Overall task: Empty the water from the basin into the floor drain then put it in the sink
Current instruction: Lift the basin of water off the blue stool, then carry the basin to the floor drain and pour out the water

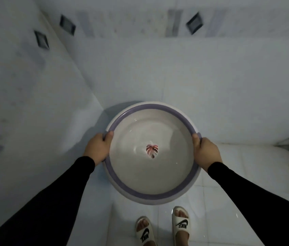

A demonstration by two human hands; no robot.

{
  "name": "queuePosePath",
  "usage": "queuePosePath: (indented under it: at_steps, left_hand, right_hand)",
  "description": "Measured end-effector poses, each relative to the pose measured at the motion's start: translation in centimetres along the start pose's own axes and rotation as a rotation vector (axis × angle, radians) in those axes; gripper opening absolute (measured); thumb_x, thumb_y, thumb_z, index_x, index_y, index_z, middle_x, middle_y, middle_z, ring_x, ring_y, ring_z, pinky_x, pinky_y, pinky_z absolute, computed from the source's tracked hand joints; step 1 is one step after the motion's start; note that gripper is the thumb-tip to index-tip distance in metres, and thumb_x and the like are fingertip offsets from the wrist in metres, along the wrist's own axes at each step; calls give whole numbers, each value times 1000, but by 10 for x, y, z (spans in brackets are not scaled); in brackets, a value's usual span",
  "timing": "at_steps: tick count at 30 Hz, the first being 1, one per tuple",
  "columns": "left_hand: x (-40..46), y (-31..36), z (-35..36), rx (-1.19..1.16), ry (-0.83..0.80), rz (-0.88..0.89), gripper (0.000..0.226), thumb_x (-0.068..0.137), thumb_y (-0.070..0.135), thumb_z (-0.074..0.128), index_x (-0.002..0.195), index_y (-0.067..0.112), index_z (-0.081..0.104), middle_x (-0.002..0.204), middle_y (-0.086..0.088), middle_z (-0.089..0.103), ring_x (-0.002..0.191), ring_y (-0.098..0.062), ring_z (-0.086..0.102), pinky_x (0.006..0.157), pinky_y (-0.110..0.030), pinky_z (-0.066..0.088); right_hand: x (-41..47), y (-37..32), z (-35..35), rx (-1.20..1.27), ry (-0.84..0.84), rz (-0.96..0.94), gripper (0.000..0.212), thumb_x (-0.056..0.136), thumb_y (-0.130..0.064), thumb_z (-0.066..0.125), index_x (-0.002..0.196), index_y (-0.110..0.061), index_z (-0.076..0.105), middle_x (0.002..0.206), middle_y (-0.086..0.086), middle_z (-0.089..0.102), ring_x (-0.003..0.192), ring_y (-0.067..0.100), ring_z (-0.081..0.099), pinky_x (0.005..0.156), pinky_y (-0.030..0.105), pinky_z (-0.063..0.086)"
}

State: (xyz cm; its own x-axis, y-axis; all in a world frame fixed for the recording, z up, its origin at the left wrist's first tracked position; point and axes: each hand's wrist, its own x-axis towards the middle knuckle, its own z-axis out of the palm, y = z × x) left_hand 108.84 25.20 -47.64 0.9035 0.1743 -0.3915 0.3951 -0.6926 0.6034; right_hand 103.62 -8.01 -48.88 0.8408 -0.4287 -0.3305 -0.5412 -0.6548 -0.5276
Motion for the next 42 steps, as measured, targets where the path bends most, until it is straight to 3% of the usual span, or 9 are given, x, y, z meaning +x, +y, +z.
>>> queuePosePath:
  at_steps: [4, 11, 16, 19, 22, 25, 30, 35, 42]
  left_hand:
    - [-28, 53, -23, -91, 9, 104, 39, 95, 48, 47, 88, 11, 55, 84, -5, 63, 86, -27, 60, 69, -32, 41]
    - [-83, 152, -46, -80, -32, 337, 35, 95, 44, 49, 71, 19, 50, 73, 0, 58, 75, -24, 57, 68, -33, 39]
    - [-135, 216, -43, -35, -81, 449, 36, 95, 45, 48, 71, 18, 49, 74, 0, 56, 66, -13, 52, 55, -27, 35]
    - [-176, 252, -32, -13, -128, 531, 38, 95, 45, 47, 77, 12, 52, 77, -3, 58, 71, -20, 54, 62, -32, 39]
    - [-223, 288, -11, -9, -200, 603, 43, 95, 46, 46, 85, 5, 56, 83, -10, 61, 78, -26, 57, 69, -34, 42]
    - [-283, 316, 19, 8, -273, 680, 44, 94, 45, 47, 80, 5, 56, 82, -11, 61, 74, -25, 56, 62, -33, 40]
    - [-376, 345, 69, 73, -334, 800, 51, 95, 44, 45, 73, -1, 58, 72, -13, 61, 68, -26, 54, 55, -33, 36]
    - [-497, 361, 132, 109, -454, 885, 49, 93, 41, 46, 66, 1, 59, 65, -11, 61, 62, -24, 54, 52, -30, 38]
    - [-673, 366, 228, 171, -649, 1026, 48, 92, 45, 47, 65, 8, 60, 69, -12, 62, 70, -31, 58, 60, -35, 44]
  right_hand:
    - [-35, -6, -64, 85, 88, 22, 60, 95, -51, 28, 88, 0, 58, 96, 22, 66, 89, 37, 59, 71, 33, 39]
    - [-99, 9, -166, 131, 296, 105, 55, 96, -50, 29, 83, -4, 57, 97, 24, 67, 90, 37, 60, 69, 31, 34]
    - [-149, 35, -232, 120, 423, 176, 62, 96, -49, 30, 90, 3, 64, 100, 28, 67, 96, 39, 62, 73, 34, 39]
    - [-191, 60, -270, 124, 490, 230, 65, 97, -48, 30, 94, 7, 65, 101, 28, 67, 98, 40, 62, 78, 35, 44]
    - [-240, 95, -306, 143, 569, 284, 61, 97, -46, 31, 88, 4, 65, 95, 26, 68, 95, 39, 62, 76, 34, 43]
    - [-298, 141, -341, 182, 630, 347, 59, 97, -46, 29, 80, 1, 62, 90, 24, 67, 92, 37, 62, 70, 30, 37]
    - [-388, 214, -381, 245, 735, 429, 63, 97, -45, 29, 95, 5, 66, 97, 24, 68, 97, 37, 60, 80, 32, 41]
    - [-497, 306, -414, 323, 812, 567, 54, 95, -43, 30, 84, 0, 62, 79, 13, 59, 70, 27, 51, 66, 27, 35]
    - [-657, 422, -441, 360, 976, 764, 48, 93, -39, 37, 76, -2, 63, 75, 12, 56, 75, 28, 50, 68, 27, 35]
